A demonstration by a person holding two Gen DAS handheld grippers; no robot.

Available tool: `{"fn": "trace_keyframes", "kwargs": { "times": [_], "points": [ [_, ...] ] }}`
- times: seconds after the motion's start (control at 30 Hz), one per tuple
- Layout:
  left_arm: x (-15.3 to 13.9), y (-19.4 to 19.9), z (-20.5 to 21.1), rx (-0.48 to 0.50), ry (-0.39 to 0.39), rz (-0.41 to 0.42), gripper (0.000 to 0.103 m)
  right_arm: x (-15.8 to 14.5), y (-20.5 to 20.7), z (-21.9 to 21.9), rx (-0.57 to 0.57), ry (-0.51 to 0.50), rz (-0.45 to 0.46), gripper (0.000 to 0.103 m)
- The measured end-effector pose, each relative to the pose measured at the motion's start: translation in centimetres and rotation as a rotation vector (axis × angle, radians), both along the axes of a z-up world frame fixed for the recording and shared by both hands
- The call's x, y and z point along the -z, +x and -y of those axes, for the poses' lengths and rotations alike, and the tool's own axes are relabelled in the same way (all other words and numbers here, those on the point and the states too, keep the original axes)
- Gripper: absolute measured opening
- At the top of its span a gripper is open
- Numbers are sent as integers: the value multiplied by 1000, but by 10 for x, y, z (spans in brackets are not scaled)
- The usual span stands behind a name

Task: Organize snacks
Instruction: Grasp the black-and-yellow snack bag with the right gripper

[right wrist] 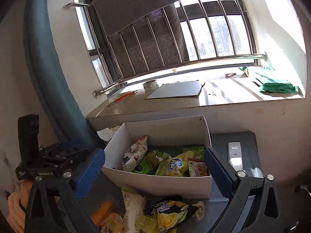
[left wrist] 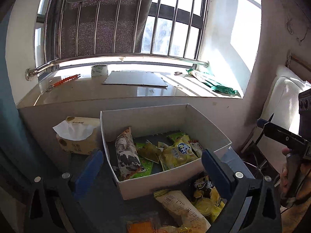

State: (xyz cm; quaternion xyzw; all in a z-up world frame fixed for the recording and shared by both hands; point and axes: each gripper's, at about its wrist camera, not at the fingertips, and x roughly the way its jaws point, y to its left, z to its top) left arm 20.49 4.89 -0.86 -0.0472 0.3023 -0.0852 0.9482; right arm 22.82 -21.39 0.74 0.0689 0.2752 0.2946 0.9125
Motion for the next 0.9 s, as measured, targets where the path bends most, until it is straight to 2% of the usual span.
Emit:
{"fn": "trace_keyframes", "kwargs": {
  "times": [0.13, 0.2, 0.3, 0.43, 0.53, 0.7, 0.8, 0.9],
  "points": [
    [18, -51, 6, 48, -29, 4, 103, 15, -54, 11, -13, -12, 31, 103],
    [30, -76, 7, 34, -37, 2, 103, 27, -78, 18, -13, -31, 30, 103],
    [48, -114, 5, 7, -99, 5, 103, 53, -112, 34, 27, -12, -1, 103],
    [71, -153, 9, -57, -117, 13, 103, 95, -144, 57, 84, 65, -93, 103],
    [81, -173, 14, -62, -136, 20, 103, 116, -147, 66, 62, 94, -195, 103],
    [85, -182, 18, -58, -143, 16, 103, 124, -136, 71, 84, 163, -237, 103],
    [83, -180, 19, -67, -127, 23, 103, 132, -126, 66, 41, 218, -289, 103],
    [83, -179, 19, -58, -126, 27, 103, 142, -110, 58, 44, 205, -348, 103]
  ]
}}
